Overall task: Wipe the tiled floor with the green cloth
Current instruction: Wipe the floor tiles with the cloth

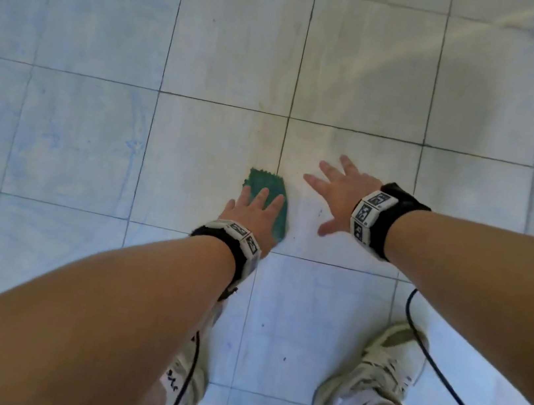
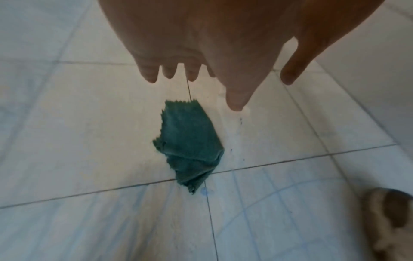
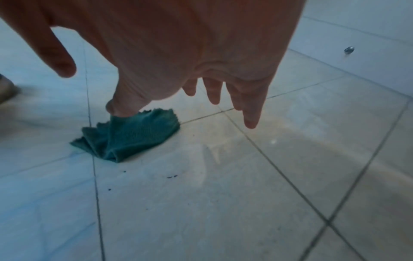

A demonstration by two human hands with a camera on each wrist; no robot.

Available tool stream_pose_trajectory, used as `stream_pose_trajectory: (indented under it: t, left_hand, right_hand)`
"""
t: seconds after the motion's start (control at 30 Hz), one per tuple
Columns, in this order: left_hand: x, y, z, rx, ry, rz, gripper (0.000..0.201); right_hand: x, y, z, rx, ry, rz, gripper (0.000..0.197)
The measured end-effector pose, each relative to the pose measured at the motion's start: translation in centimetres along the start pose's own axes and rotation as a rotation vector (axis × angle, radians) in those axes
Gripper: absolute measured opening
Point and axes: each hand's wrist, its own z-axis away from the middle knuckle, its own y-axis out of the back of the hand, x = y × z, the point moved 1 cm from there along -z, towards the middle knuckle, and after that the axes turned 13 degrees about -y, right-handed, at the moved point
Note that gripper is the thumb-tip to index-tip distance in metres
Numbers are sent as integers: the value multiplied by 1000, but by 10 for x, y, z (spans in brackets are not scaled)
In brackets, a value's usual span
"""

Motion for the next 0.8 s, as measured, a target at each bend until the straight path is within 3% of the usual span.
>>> stream_pose_trajectory:
  t: [0.4,0.6,0.8]
  left_hand:
    - [60,116,203,-25,-15,-25,75]
    - [67,146,255,-57,-89,-115,76]
    - [77,141,276,-59,-86,-154,75]
  right_hand:
    - [28,102,196,-79,-56,-40,104]
    - [17,119,259,-131,-105,-113,97]
    - [2,106,289,-162,-93,-150,93]
